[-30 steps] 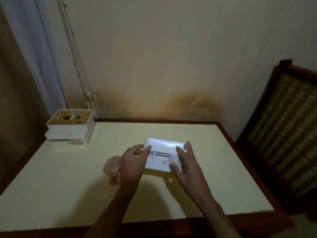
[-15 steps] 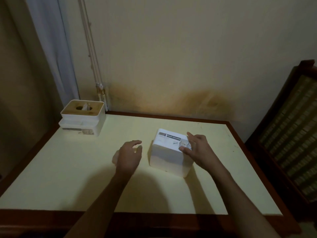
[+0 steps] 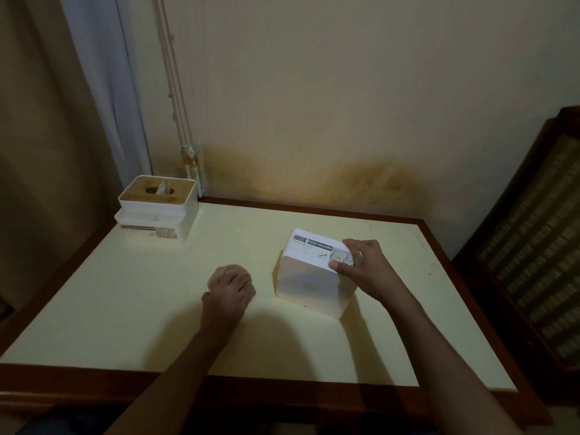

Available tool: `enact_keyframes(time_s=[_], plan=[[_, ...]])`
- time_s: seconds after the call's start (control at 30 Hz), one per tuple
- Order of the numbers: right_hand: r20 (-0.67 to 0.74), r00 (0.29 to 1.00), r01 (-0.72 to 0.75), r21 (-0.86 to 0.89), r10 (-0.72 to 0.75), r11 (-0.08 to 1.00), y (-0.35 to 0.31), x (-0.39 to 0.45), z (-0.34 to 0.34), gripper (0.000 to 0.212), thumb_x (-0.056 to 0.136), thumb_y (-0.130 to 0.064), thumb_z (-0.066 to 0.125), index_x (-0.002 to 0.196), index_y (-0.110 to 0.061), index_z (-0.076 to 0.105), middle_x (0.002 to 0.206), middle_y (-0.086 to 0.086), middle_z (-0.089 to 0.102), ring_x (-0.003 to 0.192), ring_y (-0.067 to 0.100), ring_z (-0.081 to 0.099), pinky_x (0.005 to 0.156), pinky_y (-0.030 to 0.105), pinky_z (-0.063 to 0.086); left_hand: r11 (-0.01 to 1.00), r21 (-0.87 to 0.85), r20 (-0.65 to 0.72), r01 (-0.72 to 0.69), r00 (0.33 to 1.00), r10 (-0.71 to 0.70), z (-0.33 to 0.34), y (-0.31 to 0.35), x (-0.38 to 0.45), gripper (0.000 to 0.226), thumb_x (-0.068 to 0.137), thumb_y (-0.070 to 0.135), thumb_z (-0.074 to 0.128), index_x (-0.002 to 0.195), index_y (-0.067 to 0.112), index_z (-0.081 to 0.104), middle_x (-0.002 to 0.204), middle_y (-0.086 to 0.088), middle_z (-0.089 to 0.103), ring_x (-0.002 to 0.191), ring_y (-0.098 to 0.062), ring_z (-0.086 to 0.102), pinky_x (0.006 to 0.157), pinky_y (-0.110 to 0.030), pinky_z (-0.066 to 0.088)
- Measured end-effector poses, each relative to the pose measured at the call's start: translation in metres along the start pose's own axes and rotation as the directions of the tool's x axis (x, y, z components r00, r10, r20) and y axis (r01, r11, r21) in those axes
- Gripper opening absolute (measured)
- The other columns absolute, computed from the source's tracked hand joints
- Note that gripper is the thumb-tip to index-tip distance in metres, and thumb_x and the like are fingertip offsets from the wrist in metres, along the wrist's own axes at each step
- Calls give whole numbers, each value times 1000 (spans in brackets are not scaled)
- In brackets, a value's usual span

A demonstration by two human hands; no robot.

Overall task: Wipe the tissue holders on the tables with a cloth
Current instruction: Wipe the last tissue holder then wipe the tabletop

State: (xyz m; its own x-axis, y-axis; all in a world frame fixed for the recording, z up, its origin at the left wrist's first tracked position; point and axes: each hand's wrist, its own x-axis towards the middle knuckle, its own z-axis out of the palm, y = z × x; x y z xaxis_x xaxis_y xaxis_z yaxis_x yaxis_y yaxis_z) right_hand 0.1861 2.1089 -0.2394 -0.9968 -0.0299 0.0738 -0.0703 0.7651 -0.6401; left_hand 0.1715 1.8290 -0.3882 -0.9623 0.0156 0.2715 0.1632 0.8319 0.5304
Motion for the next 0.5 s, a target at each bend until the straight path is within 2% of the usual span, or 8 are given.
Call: enact_keyframes(time_s=[0.13, 0.2, 0.27, 0.3, 0.37, 0.4, 0.43, 0.5], plan=[[21, 1000, -13, -40, 14, 999, 4, 3, 3, 23, 84, -37, 67, 100, -23, 57, 111, 10, 54, 103, 13, 40, 62, 9, 27, 995, 84, 18, -49, 999, 48, -11, -1, -1, 35, 73, 44, 55, 99, 26, 69, 111, 9, 62, 108, -20, 58, 77, -42, 46], [35, 999, -17, -55, 19, 998, 4, 4, 3, 24, 86, -38, 65, 102, -24, 56, 115, 9, 52, 101, 10, 36, 61, 8, 28, 987, 121, 100, -107, 990, 95, -23, 5, 3, 57, 60, 57, 56, 103, 22, 70, 116, 3, 61, 110, -25, 57, 82, -49, 44], [43, 999, -15, -68, 18, 998, 6, 4, 2, 32, 87, -39, 64, 112, -20, 58, 119, 9, 50, 101, 8, 34, 62, 7, 27, 997, 40, 284, -70, 957, 55, -34, 3, 9, 79, 55, 61, 58, 123, 20, 62, 134, 2, 44, 129, -23, 42, 98, -46, 39], [45, 999, -12, -69, 15, 998, 5, 3, 2, 36, 87, -39, 64, 117, -19, 57, 121, 9, 49, 101, 6, 32, 62, 7, 27, 1000, -24, 384, -19, 923, 27, -39, 0, 12, 85, 57, 59, 62, 131, 18, 55, 140, 1, 34, 135, -22, 33, 105, -37, 33], [51, 999, -2, -60, 6, 998, 4, 1, 1, 40, 88, -36, 65, 122, -19, 55, 122, 7, 47, 104, 4, 29, 63, 13, 30, 998, -59, 502, -19, 863, 46, -42, -13, 19, 80, 70, 46, 73, 139, 15, 47, 151, -6, 20, 142, -25, 21, 108, -24, 22], [51, 999, -6, -46, 8, 999, 3, 0, 0, 41, 88, -34, 65, 124, -18, 55, 122, 5, 46, 106, 3, 28, 68, 18, 30, 997, -59, 522, -45, 850, 69, -41, -18, 22, 74, 76, 40, 74, 140, 17, 46, 155, -9, 15, 143, -28, 18, 111, -28, 21], [48, 999, -7, -37, 9, 999, 0, -2, -1, 42, 89, -33, 65, 125, -17, 54, 120, 4, 43, 108, 4, 28, 74, 20, 30, 997, -42, 526, -58, 847, 72, -42, -20, 21, 69, 77, 41, 73, 139, 18, 49, 155, -12, 18, 142, -31, 22, 111, -31, 23], [35, 999, -8, -37, 9, 999, -1, -4, -2, 42, 89, -30, 65, 126, -14, 53, 113, 1, 40, 111, 7, 29, 80, 22, 30, 992, -46, 433, -115, 893, 124, -42, -21, 23, 65, 71, 54, 62, 126, 18, 62, 139, -18, 46, 125, -35, 47, 100, -34, 40]])
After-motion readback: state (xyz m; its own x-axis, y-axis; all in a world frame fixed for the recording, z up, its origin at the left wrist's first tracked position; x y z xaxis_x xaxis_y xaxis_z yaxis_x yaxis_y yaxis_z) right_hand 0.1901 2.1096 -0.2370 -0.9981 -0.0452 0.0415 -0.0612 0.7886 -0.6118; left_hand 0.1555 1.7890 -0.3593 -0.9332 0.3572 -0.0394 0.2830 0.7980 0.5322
